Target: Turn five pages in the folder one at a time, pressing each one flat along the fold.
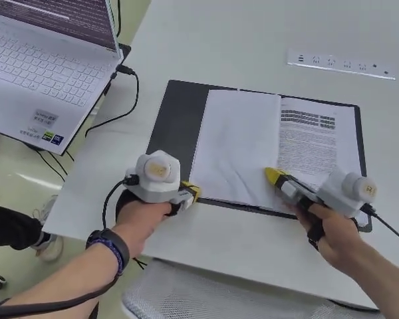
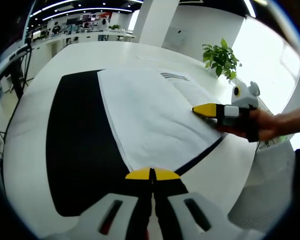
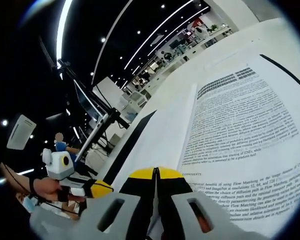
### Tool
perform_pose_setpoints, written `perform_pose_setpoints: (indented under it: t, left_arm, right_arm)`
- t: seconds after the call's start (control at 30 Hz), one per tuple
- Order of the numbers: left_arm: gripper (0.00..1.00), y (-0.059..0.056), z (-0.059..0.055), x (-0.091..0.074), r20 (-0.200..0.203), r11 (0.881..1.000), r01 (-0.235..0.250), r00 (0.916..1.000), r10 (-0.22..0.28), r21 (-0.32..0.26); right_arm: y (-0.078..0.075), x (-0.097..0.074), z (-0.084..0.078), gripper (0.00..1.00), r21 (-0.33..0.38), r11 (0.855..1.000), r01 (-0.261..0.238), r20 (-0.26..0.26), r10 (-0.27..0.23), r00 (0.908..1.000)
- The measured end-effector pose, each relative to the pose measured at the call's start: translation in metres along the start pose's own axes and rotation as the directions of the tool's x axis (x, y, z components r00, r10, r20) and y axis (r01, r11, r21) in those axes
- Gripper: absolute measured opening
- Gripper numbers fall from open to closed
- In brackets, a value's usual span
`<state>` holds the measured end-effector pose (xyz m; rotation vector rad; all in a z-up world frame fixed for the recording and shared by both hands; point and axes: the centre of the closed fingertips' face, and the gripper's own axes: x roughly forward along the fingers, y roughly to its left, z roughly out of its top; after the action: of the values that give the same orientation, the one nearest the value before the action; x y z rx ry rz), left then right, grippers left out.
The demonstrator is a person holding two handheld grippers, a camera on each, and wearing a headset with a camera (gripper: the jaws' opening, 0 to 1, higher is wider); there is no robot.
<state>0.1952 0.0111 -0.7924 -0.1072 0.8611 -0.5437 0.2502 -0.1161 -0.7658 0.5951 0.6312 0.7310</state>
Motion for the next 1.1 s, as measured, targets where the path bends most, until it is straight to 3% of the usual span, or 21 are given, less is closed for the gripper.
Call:
perform_pose_setpoints:
  t: [0.77,1.1]
  left_arm:
    - [0.00,0.000,0.000,0.000,0.013,1.000,0.001,0.9999,-0.001,0.001]
    - [0.00,-0.001,0.000,0.000,0.016,1.000,-0.002,0.9999,0.002,0.006]
  right_arm:
    - [0.003,-0.027,-0.036,0.00,-0.019,1.000,-0.022,-0.056,0.021,0.9982]
    - [0.005,-0.031,-0.041,0.00,-0.018,1.000,-0.017,-0.066,0.016,0.9977]
